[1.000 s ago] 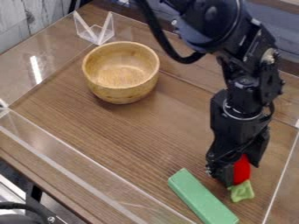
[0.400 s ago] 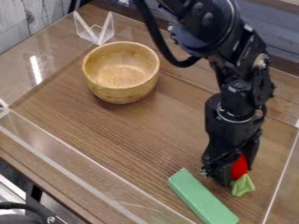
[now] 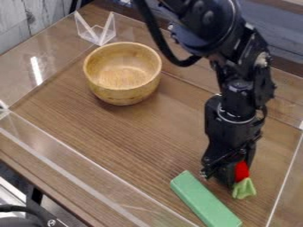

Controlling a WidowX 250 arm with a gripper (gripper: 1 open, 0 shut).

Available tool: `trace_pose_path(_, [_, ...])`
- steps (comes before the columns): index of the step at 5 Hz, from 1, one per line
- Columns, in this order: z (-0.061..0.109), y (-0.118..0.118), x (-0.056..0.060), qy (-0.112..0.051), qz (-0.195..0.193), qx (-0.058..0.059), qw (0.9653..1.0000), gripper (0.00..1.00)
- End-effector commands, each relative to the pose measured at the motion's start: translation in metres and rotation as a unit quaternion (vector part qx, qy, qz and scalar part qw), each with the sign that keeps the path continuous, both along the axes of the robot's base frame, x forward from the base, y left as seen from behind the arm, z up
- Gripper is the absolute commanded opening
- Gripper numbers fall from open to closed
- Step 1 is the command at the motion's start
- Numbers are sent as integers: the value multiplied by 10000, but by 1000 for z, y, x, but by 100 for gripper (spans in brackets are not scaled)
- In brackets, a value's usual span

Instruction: Move the red object to the left side of the table

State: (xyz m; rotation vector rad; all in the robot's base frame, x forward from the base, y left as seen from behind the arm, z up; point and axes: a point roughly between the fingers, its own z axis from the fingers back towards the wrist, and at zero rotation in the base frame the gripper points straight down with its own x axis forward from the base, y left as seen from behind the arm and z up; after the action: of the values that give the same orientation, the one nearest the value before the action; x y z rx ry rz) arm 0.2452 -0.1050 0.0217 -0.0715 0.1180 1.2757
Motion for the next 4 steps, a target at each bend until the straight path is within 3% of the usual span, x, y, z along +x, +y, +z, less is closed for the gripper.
trace_pose_path(1, [20, 1, 5, -131, 80, -112, 9998, 0])
trace_pose_path(4, [46, 3, -3, 199, -45, -123, 9997, 0])
